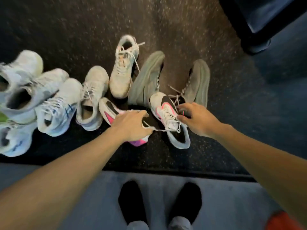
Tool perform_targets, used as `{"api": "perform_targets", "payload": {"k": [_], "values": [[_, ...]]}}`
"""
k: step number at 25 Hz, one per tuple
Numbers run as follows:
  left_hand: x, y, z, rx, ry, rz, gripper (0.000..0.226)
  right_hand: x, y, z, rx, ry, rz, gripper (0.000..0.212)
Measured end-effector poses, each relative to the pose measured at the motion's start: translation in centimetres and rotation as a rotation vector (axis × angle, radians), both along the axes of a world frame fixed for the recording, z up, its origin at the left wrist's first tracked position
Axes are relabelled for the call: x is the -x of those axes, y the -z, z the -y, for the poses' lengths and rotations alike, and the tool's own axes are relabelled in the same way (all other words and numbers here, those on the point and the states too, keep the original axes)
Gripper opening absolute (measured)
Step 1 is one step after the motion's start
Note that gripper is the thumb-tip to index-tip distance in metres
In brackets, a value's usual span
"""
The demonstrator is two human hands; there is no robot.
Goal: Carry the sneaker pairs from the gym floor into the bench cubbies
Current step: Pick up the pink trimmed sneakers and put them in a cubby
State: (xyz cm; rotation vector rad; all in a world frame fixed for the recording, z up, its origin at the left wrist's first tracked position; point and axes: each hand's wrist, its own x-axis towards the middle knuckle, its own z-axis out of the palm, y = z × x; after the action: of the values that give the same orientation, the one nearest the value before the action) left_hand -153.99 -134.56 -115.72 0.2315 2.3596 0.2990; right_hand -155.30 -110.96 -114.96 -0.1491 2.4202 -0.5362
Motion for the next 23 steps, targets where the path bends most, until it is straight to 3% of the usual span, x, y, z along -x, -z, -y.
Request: {"api": "perform_targets", "payload": {"k": [6,11,13,17,23], "values": [[-5.2,10.4,-1.3,0.086,0.112,-0.05,0.068,-9.3,10.0,-0.4,-0.08,0.013,0.063,0.028],[-5.6,12.7,-3.6,0.229,0.276,-0.159,0.079,-10.9,11.8,-0.9,-0.276,-0.346,-0.079,0.048],[-5.6,13.0,-4.8,0.326,0.229,-0.154,0.064,-11.0,12.2,-0.9,-0.35,-0.416,-0.101,0.044],[-7.2,12.3,-4.2,0.49,0.228,-0.029,0.023,-11.2,11.9,0.3,-0.283,-0.318,-0.064,0.035],[-6.2,6.3,-2.2,0.683,0.342,0.113,0.031,-10.1,6.8,2.8,-0.134,-0.191,-0.017,0.036]]}}
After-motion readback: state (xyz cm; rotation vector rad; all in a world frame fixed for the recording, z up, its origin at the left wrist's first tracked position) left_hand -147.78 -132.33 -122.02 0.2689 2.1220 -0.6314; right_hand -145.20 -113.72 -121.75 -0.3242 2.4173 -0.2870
